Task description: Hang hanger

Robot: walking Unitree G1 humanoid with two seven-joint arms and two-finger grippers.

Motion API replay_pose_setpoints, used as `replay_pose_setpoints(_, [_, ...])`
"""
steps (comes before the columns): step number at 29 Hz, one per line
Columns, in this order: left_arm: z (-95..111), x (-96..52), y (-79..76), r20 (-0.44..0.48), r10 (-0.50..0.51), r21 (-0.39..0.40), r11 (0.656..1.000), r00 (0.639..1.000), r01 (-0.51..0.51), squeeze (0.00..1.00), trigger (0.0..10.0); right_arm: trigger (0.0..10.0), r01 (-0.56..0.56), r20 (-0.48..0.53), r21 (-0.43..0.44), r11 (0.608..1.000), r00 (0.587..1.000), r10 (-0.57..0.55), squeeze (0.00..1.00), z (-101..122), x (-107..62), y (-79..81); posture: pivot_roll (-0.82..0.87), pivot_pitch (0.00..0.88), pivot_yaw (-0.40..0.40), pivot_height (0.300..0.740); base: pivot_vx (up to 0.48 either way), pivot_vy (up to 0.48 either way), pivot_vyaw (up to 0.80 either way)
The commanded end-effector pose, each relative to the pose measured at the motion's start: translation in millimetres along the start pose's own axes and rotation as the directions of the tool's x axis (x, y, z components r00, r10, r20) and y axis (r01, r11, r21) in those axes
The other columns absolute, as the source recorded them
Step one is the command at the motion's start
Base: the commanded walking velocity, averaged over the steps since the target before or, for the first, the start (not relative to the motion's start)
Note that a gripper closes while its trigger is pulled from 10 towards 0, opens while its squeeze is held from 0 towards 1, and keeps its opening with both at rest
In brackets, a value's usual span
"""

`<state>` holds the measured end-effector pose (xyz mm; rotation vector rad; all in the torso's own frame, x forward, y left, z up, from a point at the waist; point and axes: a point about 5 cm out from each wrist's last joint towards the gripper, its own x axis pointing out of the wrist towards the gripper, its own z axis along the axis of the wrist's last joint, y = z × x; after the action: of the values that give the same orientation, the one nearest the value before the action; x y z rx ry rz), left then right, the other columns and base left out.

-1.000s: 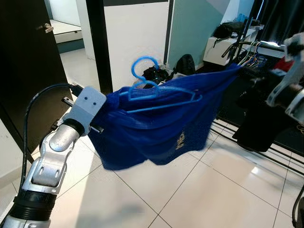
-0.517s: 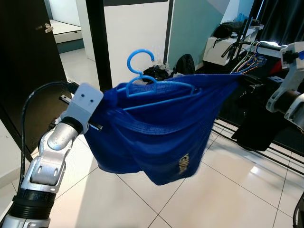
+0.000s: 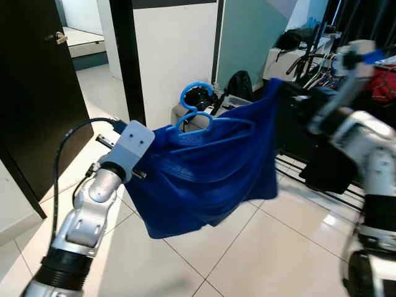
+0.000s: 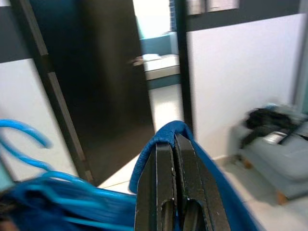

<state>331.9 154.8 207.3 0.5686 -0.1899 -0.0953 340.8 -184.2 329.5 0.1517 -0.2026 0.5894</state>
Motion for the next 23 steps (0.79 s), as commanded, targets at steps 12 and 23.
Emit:
replay_pose_setpoints(12, [-18,5.9,17.7,-0.127,0.127,-0.019,0.991,0.984,-0.131,0.0,0.0,0.0,-0.178,0.019,0.034,0.983,0.984,0.178,0.0,2,1.2,48.0,-0.09,0.0,-0.034,0.74,0.0,0.0,0.0])
replay_pose_setpoints(23, [-11,9.8,12.2,-0.107,0.113,-0.032,0.993,0.988,-0.117,0.0,0.0,0.0,-0.204,-0.278,0.127,0.971,0.932,0.233,0.0,-82,-17.3,85.5,-0.11,0.0,-0.025,0.74,0.0,0.0,0.0])
